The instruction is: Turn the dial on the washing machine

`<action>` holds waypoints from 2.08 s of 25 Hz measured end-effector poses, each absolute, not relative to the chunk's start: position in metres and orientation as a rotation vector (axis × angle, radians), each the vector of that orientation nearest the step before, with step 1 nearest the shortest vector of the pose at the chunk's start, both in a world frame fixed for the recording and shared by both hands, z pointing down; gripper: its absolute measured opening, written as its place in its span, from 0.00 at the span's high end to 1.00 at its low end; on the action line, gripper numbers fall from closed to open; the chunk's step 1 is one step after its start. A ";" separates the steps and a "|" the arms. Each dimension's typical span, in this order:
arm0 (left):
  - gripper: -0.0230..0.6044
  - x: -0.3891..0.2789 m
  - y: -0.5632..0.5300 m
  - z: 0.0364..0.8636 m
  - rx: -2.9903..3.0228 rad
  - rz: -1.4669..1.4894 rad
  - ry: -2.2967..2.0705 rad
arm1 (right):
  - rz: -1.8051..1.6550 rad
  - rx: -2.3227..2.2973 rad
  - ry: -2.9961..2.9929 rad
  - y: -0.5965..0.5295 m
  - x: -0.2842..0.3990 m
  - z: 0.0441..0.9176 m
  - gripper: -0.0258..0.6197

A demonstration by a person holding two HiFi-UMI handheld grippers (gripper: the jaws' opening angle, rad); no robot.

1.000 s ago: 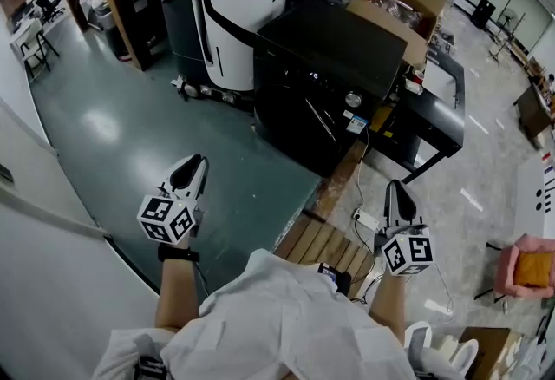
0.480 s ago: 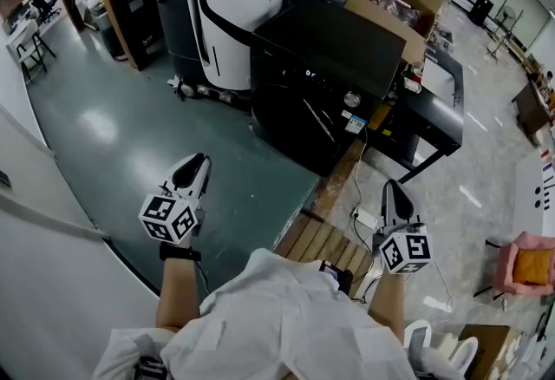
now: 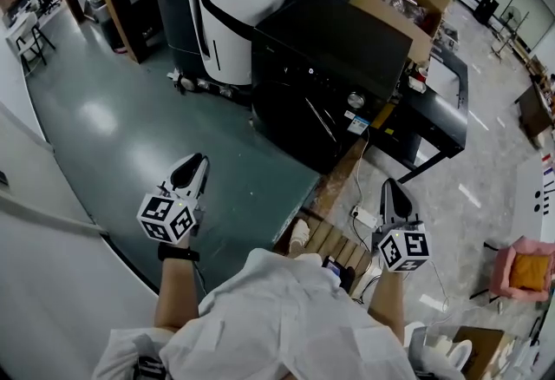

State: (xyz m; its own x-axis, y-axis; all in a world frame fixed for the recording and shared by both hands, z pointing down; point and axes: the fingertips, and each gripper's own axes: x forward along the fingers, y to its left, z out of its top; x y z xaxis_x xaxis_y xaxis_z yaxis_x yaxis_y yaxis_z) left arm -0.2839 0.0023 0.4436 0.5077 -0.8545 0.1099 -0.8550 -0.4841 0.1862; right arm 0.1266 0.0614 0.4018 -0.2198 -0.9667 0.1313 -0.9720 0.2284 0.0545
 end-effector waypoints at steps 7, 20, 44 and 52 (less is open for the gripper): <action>0.87 -0.259 -0.045 0.450 2.521 0.044 -1.447 | 0.079 1.802 -2.339 0.000 0.142 0.416 0.96; 0.87 -0.189 -0.150 0.437 2.528 0.066 -1.459 | 0.130 1.631 -2.369 -0.135 0.176 0.440 0.93; 0.87 -0.116 -0.191 0.433 2.515 0.138 -1.512 | 0.362 1.279 -2.213 -0.235 0.189 0.545 0.75; 0.87 -0.120 -0.197 0.443 2.485 0.132 -1.521 | 0.377 1.214 -2.137 -0.250 0.187 0.567 0.70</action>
